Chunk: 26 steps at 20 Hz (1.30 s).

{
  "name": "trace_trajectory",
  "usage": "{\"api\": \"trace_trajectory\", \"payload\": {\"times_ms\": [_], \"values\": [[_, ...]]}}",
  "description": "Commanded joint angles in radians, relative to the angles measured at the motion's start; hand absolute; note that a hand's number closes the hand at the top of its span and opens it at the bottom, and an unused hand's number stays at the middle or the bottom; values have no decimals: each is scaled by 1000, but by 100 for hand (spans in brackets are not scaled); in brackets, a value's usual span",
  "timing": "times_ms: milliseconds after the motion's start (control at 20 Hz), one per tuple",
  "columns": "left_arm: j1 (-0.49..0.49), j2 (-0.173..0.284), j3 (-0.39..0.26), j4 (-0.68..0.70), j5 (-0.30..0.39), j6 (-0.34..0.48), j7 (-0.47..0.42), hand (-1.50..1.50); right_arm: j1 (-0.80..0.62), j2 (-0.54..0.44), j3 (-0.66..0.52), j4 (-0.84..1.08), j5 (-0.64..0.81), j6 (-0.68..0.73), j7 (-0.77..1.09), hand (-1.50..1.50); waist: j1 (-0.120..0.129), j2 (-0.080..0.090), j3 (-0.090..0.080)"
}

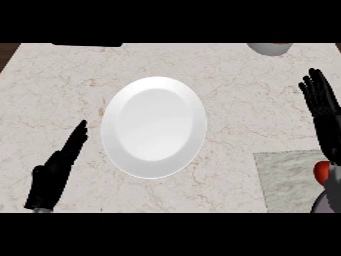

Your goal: Pick the tomato from the placemat and place it in the plate

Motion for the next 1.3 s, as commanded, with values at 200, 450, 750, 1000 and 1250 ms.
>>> {"api": "trace_trajectory", "payload": {"times_ms": [200, 450, 750, 1000, 1250], "values": [[-178, 5, 99, 30, -29, 39, -4, 0, -171, 90, -167, 65, -83, -257, 245, -150, -39, 10, 4], [-242, -9, 121, 80, 6, 20, -3, 0, -28, -137, 38, 153, 397, -286, 283, 150, -48, 21, 1], [-304, -48, 142, 198, -12, -3, -33, 0, 123, 111, 109, 81, 443, -469, 234, -150, -46, 6, 4], [-325, -40, 175, 229, -9, -15, -47, 0, 226, -14, 83, -73, 576, -493, 284, -150, -53, 5, 4], [-267, -49, 157, 178, -31, -11, -44, 0, 270, -153, 50, -387, 644, -332, 616, -150, -53, 0, 2]]}}
